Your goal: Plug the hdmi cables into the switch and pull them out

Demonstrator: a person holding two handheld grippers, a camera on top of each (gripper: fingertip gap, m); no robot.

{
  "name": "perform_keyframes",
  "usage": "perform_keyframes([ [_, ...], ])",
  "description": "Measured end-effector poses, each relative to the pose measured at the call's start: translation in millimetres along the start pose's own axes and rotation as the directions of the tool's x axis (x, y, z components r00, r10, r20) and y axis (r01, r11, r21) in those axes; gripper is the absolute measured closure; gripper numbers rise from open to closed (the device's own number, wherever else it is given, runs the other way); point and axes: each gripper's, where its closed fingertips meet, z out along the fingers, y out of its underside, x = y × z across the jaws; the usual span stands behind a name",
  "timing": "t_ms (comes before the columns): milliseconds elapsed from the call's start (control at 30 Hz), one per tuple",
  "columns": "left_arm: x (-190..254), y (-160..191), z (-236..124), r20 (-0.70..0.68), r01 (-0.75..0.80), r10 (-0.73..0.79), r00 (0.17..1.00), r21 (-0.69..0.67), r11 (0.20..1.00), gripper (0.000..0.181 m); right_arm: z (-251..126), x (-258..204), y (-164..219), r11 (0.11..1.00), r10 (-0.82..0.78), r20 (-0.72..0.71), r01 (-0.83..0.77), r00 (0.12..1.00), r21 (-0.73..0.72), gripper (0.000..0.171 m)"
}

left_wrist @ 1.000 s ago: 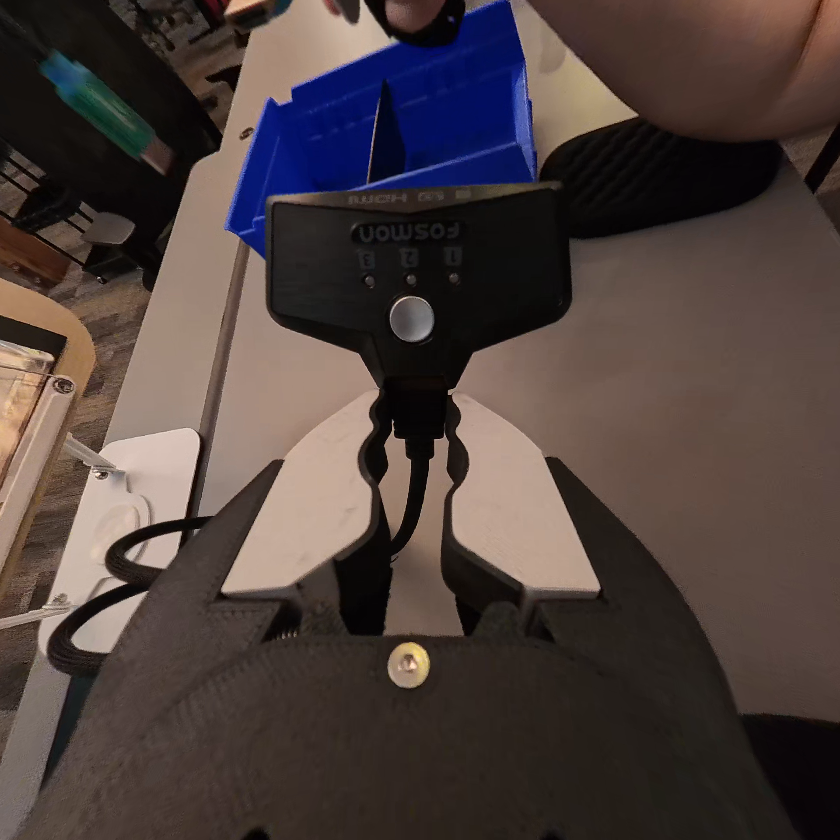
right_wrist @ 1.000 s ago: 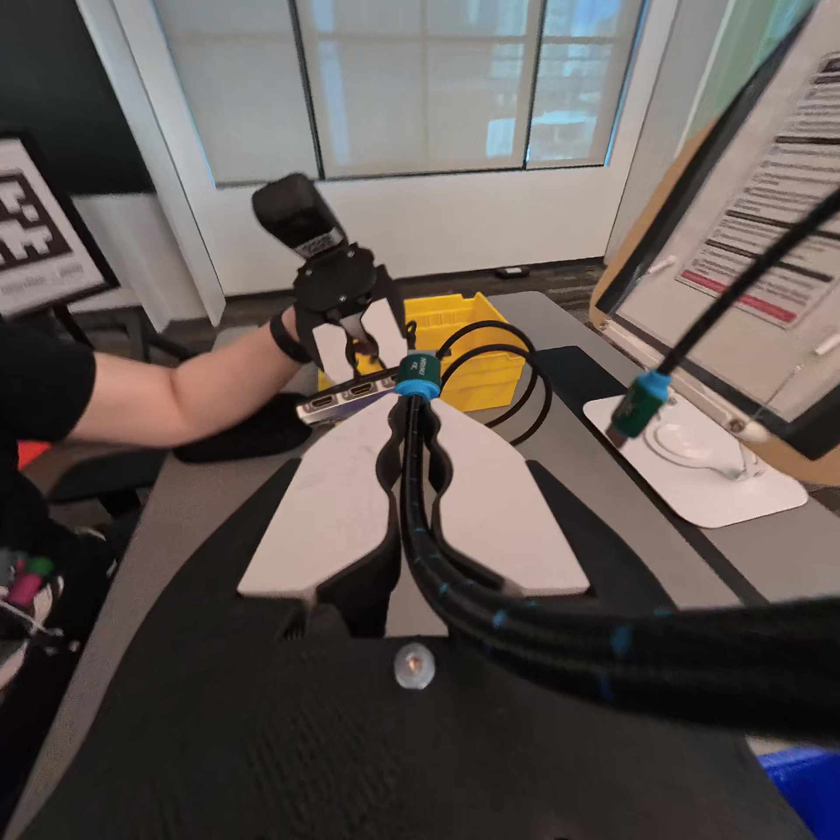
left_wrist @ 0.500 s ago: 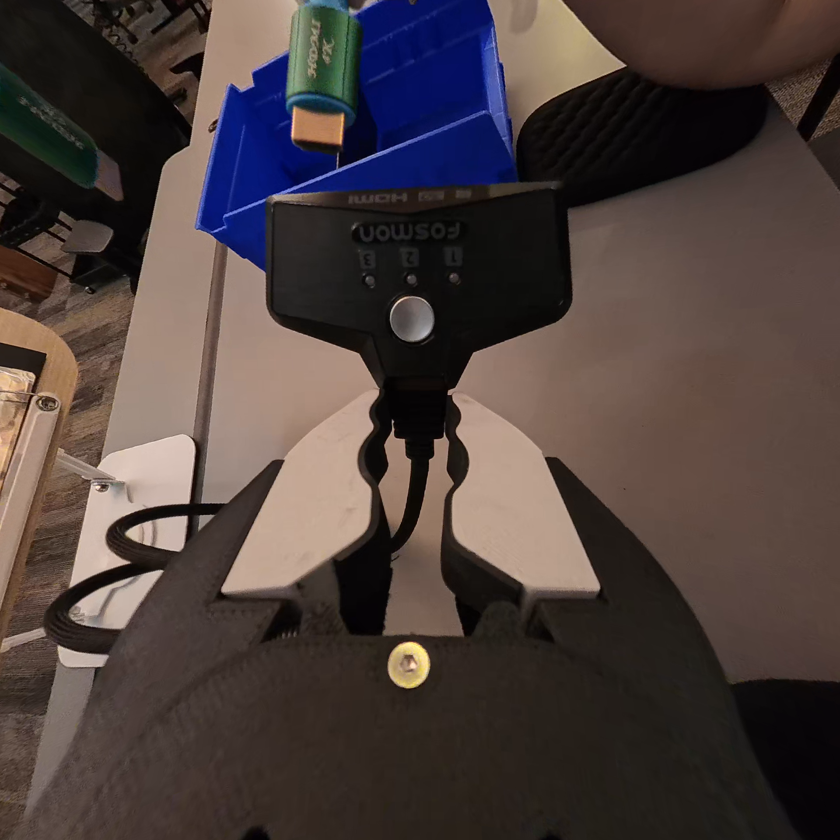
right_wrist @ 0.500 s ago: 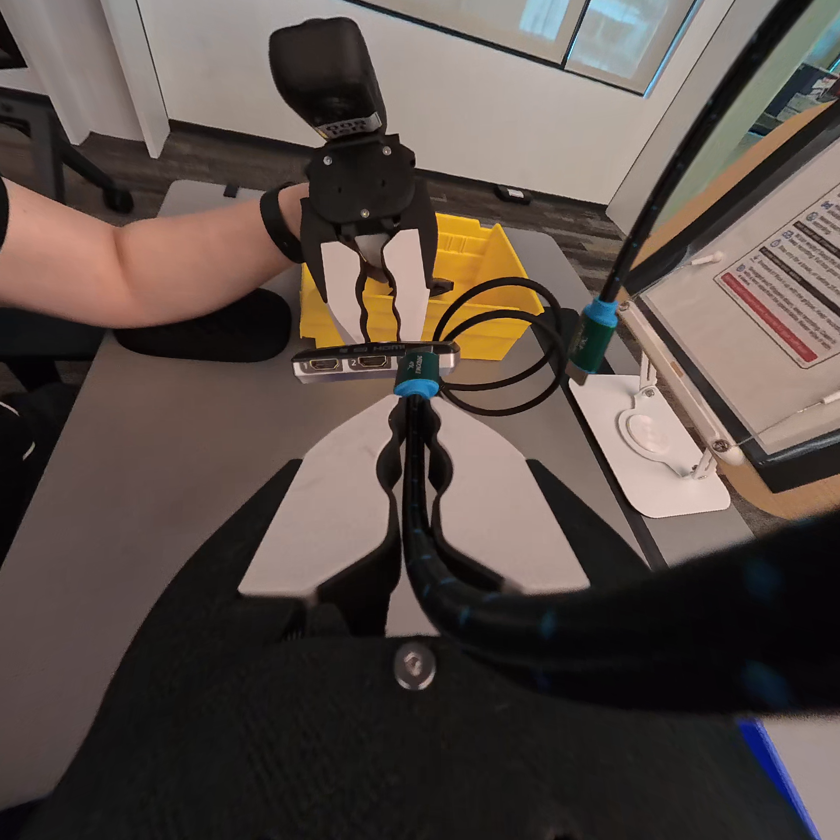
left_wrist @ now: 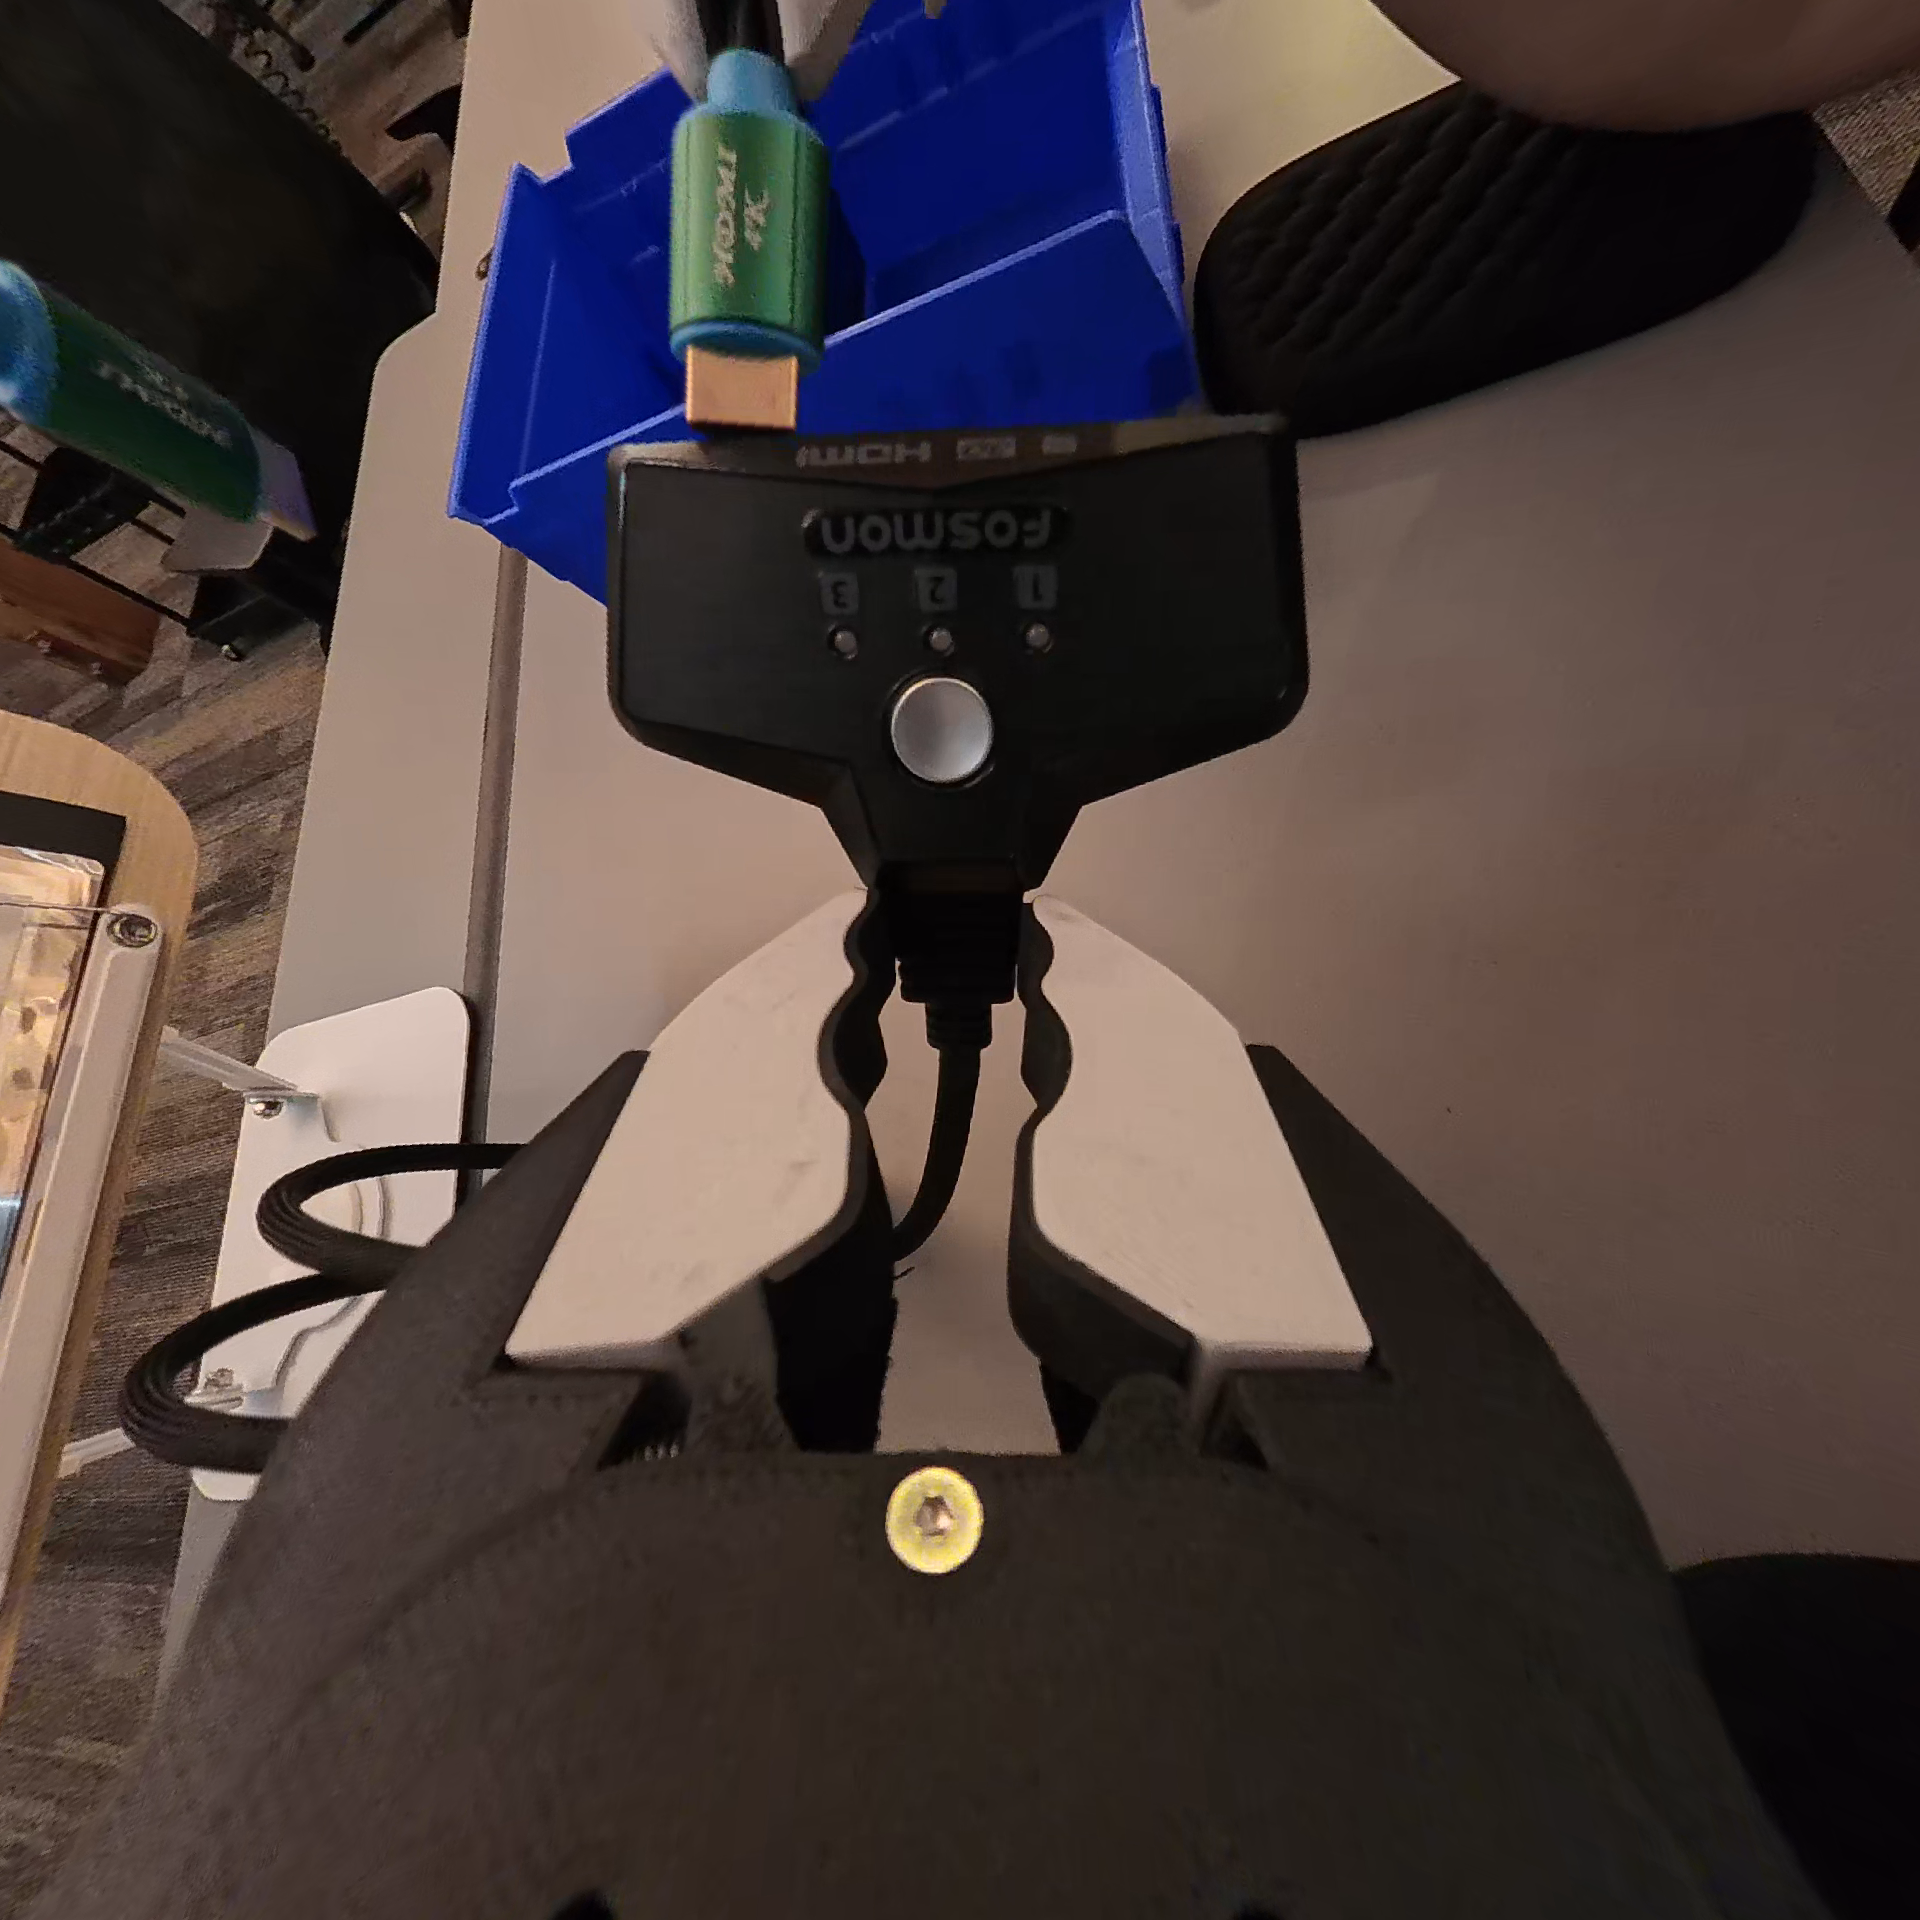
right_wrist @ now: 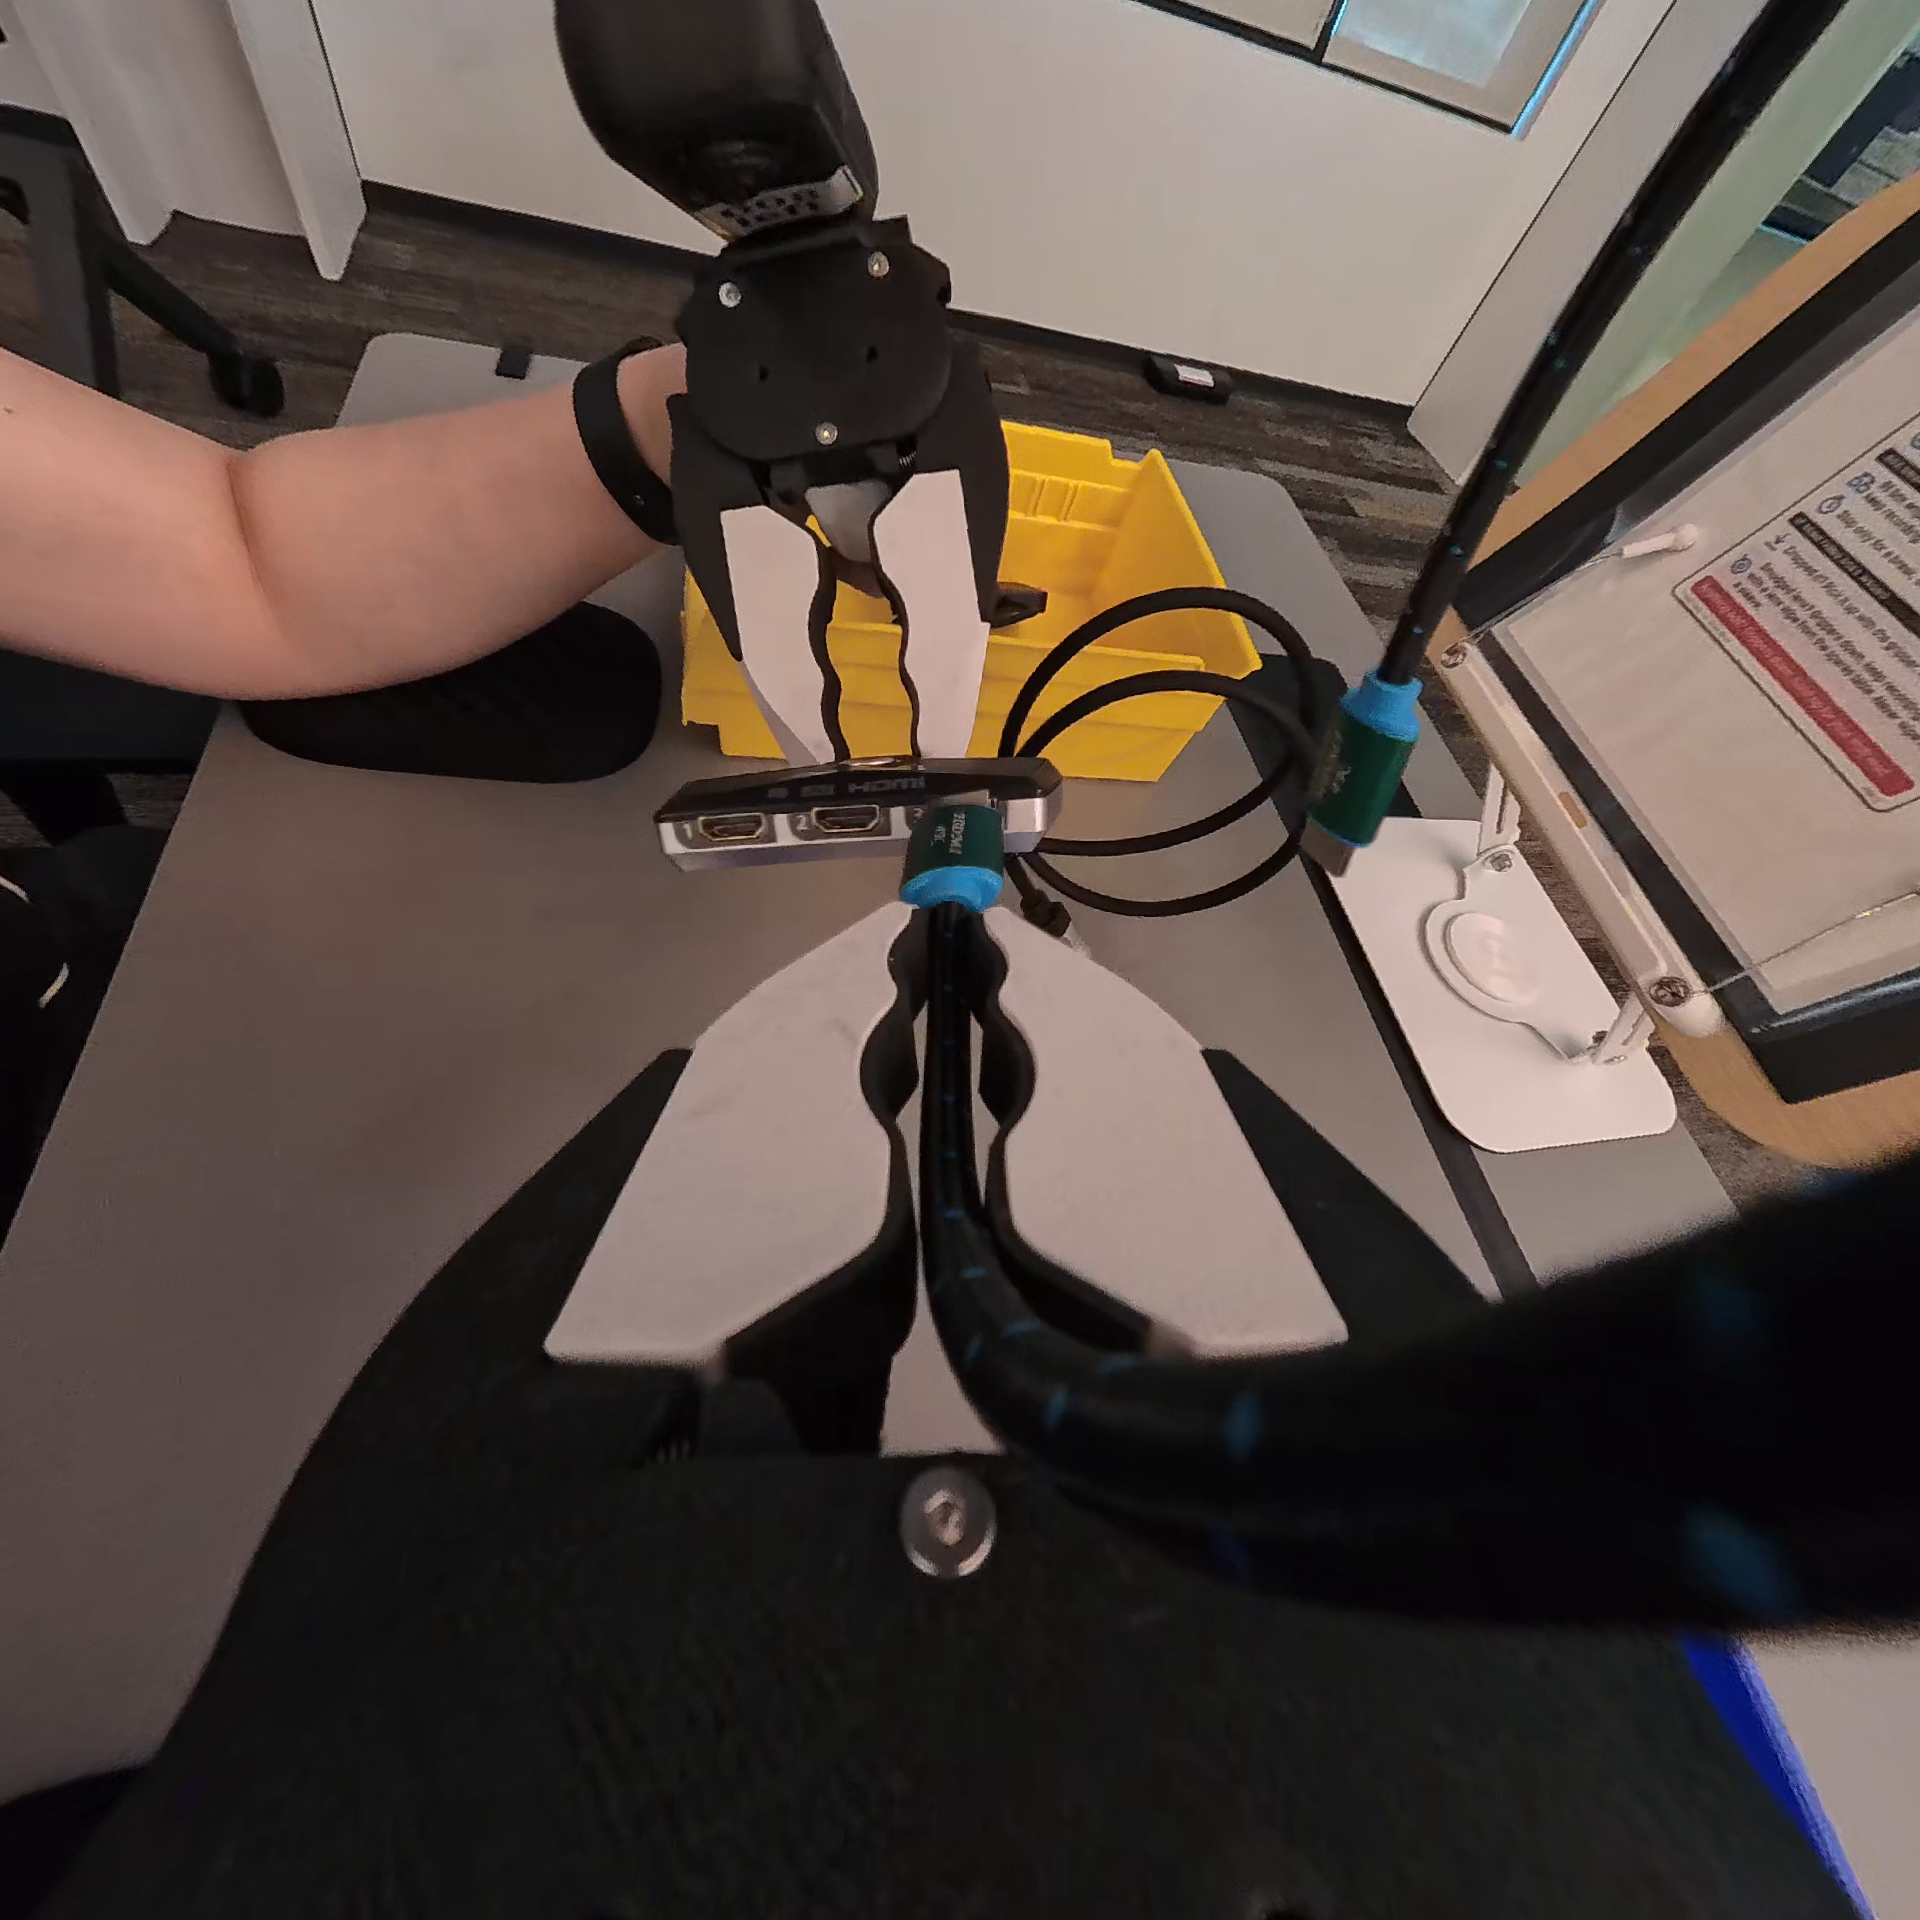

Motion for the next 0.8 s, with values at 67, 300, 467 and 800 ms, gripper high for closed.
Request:
perform_keyframes([
  [67, 0.9, -0.5, 0.5, -0.001, -0.006, 0.006, 1.0, -0.002, 1.0, 0.159, 0.5, 0.3, 1.5, 1.0, -0.001, -0.002, 0.001, 1.0, -0.009, 0.164],
  [300, 1.2, 1.4, 3.8, 0.009, -0.024, 0.024, 1.0, -0.033, 0.999, 0.159, -0.1, -1.2, 6.7, 0.999, 0.02, 0.009, -0.019, 1.0, -0.042, 0.164],
  [467, -2.5, 6.8, 8.0, 0.045, -0.042, 0.047, 0.998, -0.091, 0.995, 0.159, 2.1, 1.9, 13.0, 0.994, 0.068, -0.004, -0.068, 0.998, -0.081, 0.164],
  [800, -6.5, 9.7, 8.6, 0.09, -0.073, 0.087, 0.992, -0.147, 0.986, 0.16, 3.8, 2.8, 14.4, 0.995, 0.034, -0.021, -0.036, 0.999, -0.093, 0.164],
])
